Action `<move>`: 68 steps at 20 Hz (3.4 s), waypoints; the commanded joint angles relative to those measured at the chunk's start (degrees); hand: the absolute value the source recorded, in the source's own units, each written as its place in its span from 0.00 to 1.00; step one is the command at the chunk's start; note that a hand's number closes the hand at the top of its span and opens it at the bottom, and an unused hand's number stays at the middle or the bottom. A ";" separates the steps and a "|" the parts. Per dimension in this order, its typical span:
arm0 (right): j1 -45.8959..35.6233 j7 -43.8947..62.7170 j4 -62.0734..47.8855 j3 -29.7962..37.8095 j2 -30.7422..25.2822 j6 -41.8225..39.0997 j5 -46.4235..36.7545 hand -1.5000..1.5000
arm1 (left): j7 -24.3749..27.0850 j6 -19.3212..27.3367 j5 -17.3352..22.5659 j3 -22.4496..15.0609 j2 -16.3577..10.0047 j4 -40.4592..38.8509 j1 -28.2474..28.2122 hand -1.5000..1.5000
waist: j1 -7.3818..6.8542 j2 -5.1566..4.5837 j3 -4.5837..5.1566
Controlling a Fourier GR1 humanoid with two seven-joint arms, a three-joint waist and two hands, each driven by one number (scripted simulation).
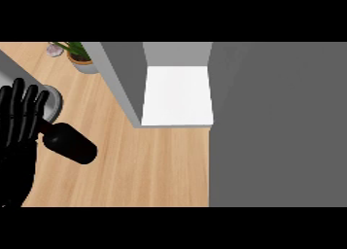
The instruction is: Pick up the wine, place it into the cabinet and close the cabinet
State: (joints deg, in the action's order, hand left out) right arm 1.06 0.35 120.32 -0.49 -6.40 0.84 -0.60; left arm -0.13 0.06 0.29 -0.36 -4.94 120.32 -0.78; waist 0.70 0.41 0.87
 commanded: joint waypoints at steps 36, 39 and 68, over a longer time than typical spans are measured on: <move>-20.56 51.24 30.50 -0.35 -5.81 4.84 11.33 0.00 | -33.90 6.76 31.42 16.65 -13.09 10.03 7.14 0.00 | 0.02 -0.28 -0.88; -18.27 51.93 31.43 -2.61 -5.16 4.35 9.85 0.00 | -33.24 3.04 33.65 19.78 -13.04 8.99 3.37 0.00 | -0.48 -0.23 -0.86; -31.05 61.40 30.11 0.60 -7.14 7.52 9.52 0.00 | -7.04 -7.80 20.13 17.55 -5.80 -19.40 -2.78 0.00 | -0.41 -0.25 -0.82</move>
State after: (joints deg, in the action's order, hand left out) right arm -31.36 57.65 142.78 -0.61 -13.71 7.62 4.99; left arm -12.81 -4.35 20.84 16.50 -11.87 105.32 0.02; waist 0.34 0.15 0.04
